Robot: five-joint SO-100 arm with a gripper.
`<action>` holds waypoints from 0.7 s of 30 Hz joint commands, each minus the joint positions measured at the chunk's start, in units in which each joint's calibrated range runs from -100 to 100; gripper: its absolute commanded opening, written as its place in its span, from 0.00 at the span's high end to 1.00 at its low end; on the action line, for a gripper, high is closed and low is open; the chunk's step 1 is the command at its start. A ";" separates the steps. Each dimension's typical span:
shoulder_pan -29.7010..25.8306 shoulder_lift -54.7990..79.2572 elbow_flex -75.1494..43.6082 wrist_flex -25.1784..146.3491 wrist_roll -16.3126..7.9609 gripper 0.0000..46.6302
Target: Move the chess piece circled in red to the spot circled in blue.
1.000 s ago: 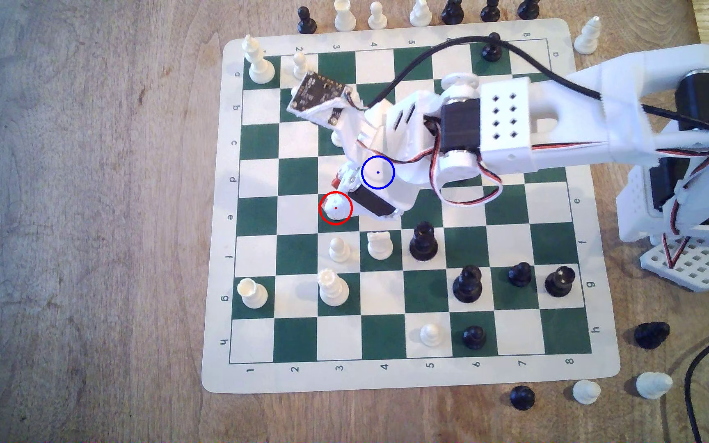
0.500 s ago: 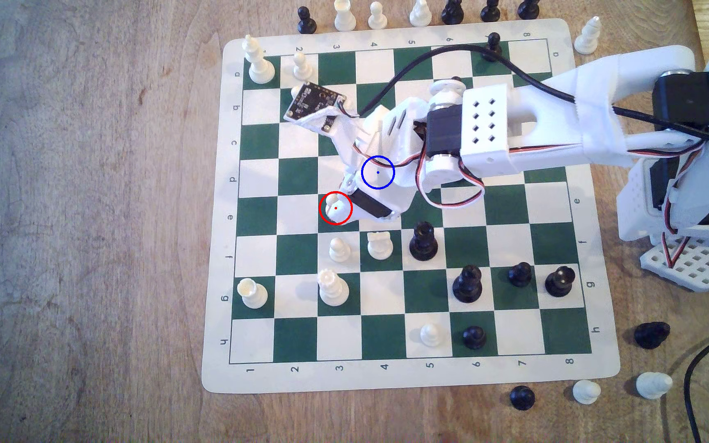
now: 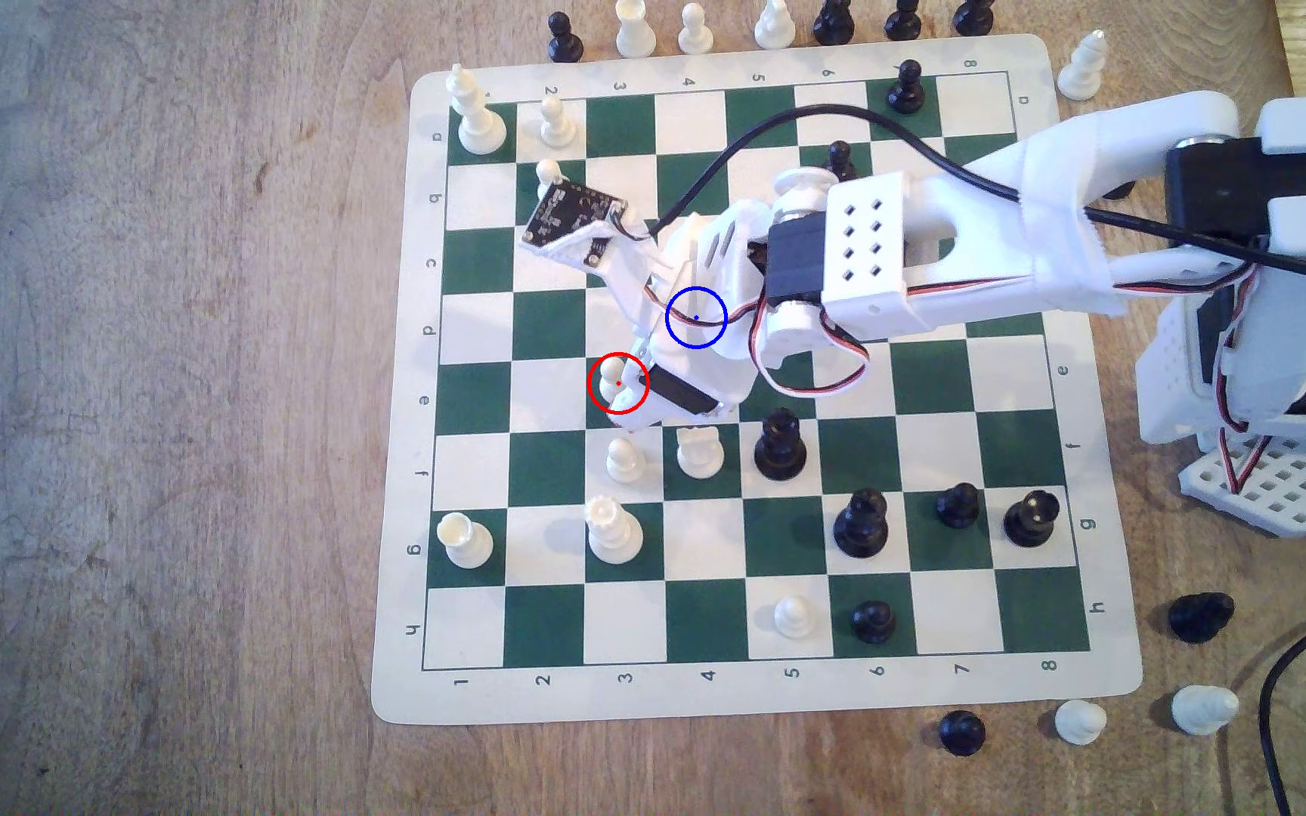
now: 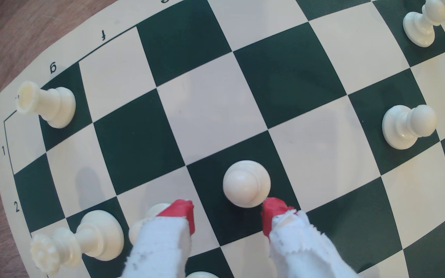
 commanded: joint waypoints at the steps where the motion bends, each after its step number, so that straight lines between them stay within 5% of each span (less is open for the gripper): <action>1: 0.65 -0.88 -5.50 -1.28 0.44 0.69; 21: 1.27 -0.45 -4.51 -6.11 0.20 0.80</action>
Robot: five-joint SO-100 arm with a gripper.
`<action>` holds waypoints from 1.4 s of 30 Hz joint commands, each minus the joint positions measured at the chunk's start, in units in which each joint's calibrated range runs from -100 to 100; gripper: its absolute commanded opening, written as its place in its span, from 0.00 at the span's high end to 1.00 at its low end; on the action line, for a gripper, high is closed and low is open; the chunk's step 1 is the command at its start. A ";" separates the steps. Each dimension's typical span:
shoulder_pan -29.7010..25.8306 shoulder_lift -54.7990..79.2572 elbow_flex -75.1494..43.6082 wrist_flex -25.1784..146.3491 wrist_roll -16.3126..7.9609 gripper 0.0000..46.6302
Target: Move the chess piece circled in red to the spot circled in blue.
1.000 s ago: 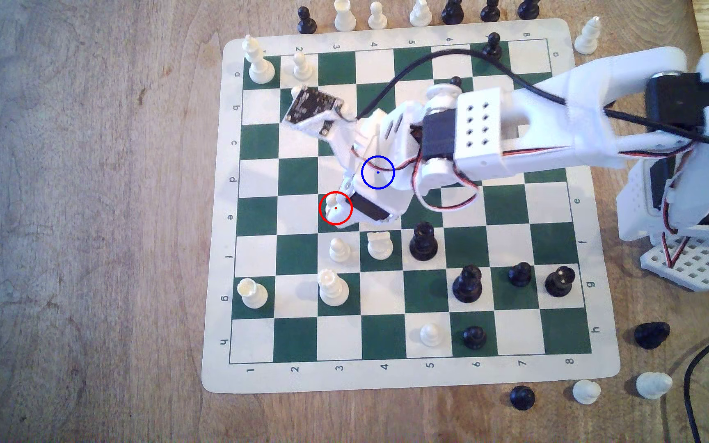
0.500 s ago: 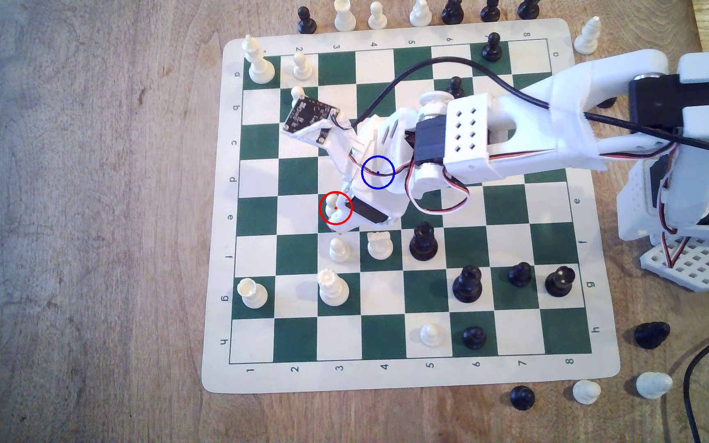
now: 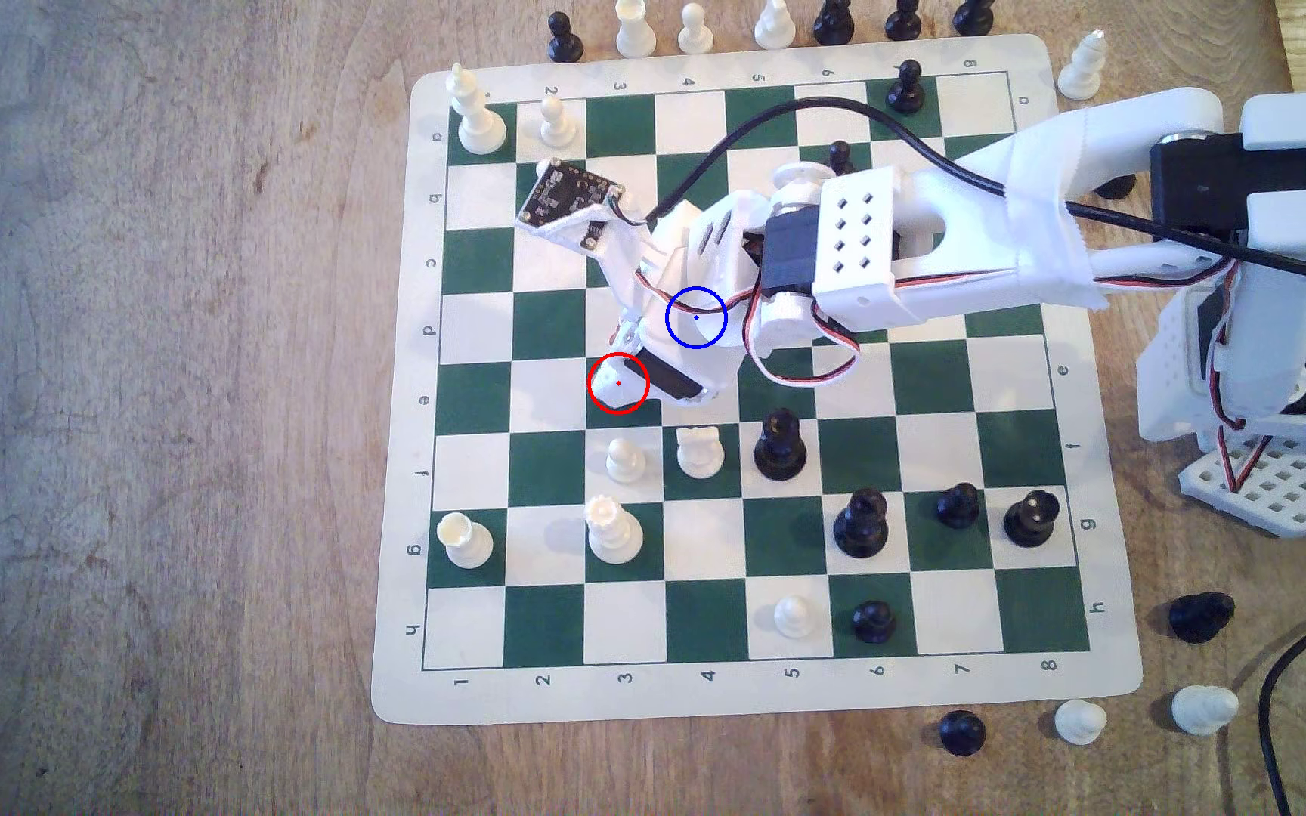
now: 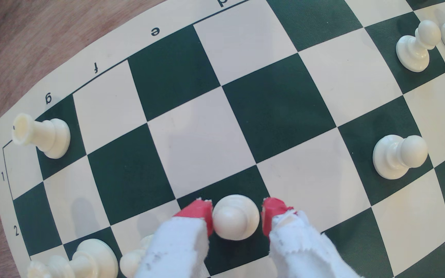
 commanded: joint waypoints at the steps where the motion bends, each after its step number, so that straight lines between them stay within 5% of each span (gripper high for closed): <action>1: -0.28 -2.30 -4.51 -1.01 -0.20 0.80; 11: -0.51 -3.32 -4.51 -1.10 0.05 0.90; 31: -1.30 -17.32 -1.24 0.87 1.17 0.93; 42: 2.46 -23.35 10.00 1.44 5.76 0.94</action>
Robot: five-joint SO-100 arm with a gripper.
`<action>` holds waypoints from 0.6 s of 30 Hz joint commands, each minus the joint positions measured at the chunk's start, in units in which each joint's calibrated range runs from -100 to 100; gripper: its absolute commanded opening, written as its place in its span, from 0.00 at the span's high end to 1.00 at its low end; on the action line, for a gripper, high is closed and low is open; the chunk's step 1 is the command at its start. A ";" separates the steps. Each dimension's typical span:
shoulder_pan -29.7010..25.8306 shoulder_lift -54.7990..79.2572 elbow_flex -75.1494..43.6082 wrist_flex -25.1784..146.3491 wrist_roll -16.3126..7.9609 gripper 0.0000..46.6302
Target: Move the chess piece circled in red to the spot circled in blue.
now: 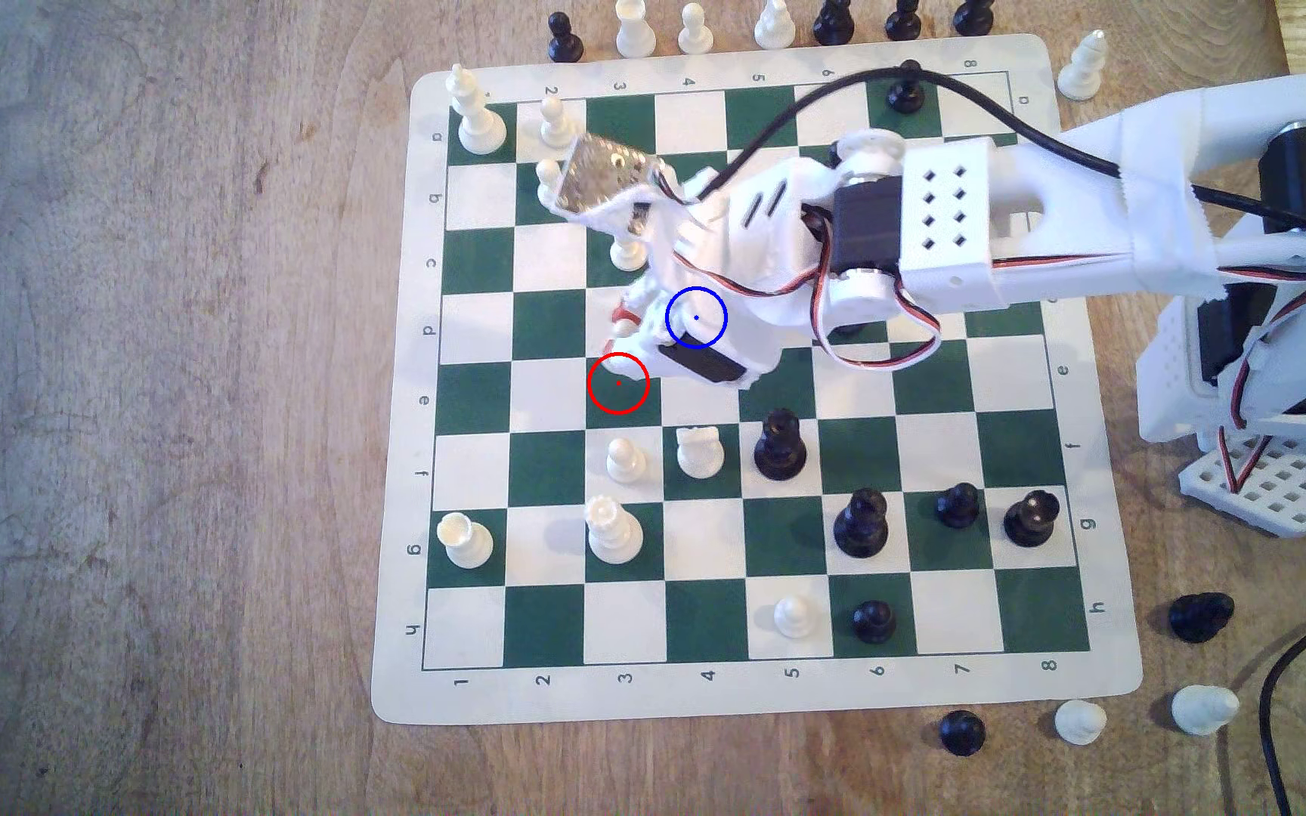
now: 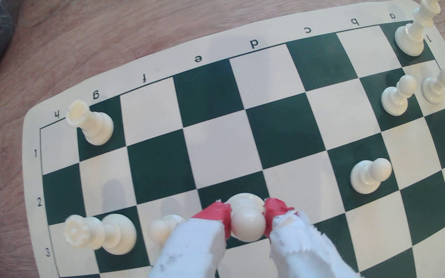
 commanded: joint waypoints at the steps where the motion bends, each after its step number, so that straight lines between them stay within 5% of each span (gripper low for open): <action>1: 2.93 -7.10 1.05 -0.07 1.51 0.94; 18: 6.06 -1.41 3.59 -0.65 3.91 0.93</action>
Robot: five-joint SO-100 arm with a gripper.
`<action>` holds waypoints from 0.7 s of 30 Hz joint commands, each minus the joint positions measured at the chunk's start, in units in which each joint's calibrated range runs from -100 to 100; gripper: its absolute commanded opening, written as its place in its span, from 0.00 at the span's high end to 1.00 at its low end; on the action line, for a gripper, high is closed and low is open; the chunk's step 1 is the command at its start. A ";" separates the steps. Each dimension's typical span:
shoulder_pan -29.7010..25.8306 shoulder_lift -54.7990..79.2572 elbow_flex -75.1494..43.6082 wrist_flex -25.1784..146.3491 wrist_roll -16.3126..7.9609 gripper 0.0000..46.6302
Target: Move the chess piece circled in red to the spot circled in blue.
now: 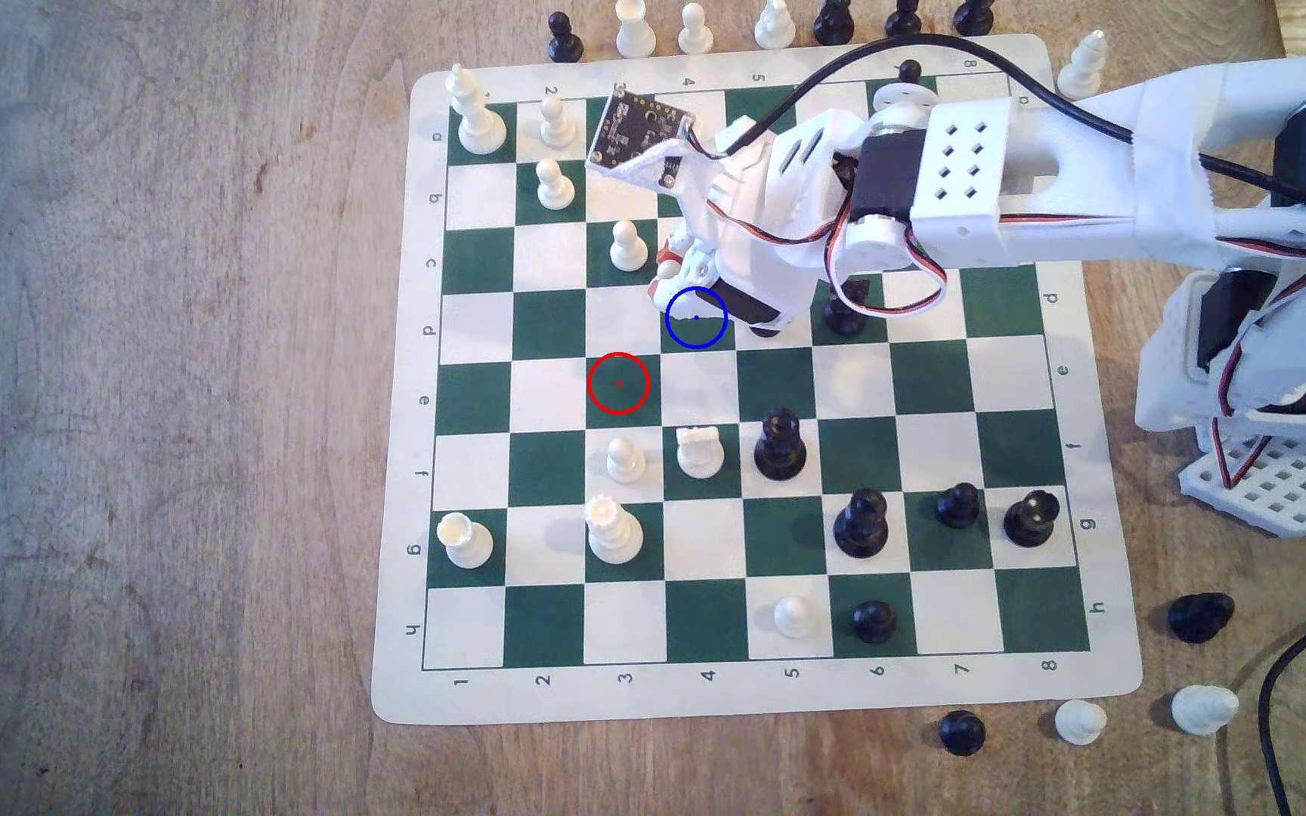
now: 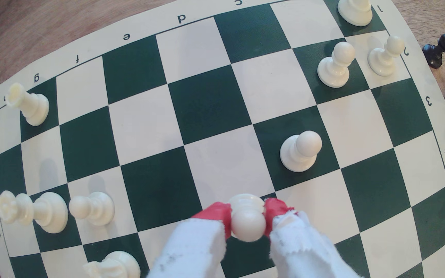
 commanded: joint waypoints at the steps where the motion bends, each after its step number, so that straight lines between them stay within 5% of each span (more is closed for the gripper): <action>1: 0.46 0.27 -0.75 -0.89 0.15 0.93; 21: 0.22 6.22 -0.47 -2.94 0.59 0.93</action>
